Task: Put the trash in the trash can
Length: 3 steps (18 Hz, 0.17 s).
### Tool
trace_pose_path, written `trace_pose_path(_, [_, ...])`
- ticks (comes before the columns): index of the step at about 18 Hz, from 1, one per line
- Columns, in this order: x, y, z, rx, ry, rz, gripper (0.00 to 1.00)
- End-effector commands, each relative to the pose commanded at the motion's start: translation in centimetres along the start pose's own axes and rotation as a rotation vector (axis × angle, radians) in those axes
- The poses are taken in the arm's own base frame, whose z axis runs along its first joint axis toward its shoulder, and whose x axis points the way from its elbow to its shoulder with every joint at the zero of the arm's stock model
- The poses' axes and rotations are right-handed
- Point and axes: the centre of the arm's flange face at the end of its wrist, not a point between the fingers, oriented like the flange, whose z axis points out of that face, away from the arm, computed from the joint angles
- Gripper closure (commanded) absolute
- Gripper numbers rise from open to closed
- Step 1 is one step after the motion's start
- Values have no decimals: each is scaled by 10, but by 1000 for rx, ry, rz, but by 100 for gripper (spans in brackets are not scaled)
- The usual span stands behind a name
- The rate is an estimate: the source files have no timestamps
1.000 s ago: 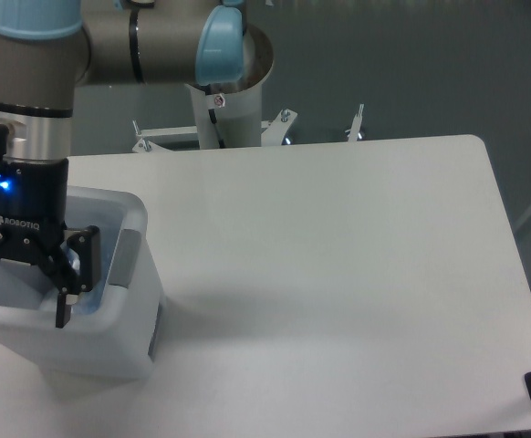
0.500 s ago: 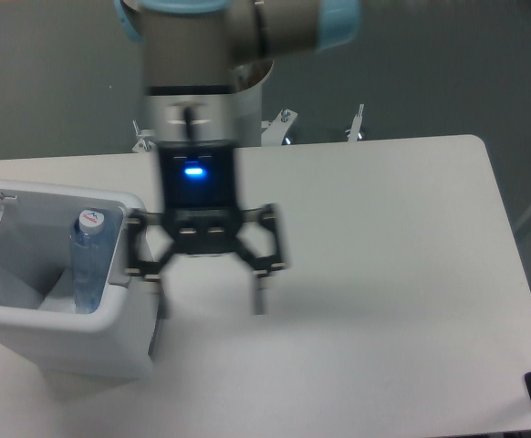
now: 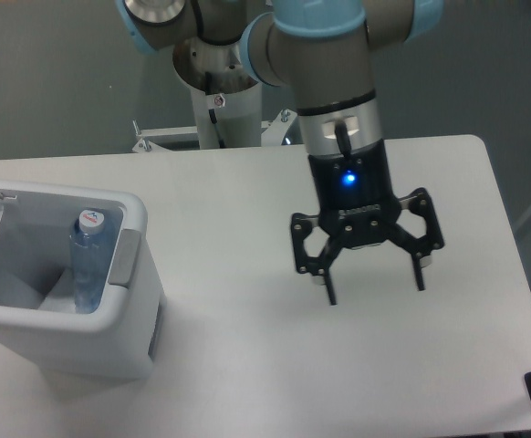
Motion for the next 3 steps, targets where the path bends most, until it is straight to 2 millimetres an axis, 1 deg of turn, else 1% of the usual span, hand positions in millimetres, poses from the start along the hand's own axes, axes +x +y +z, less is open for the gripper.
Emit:
trace_pose_path(1, [-7, 5, 1, -9, -5, 10, 0])
trace_pose_path(3, [-11, 9, 3, -23, -1, 19, 0])
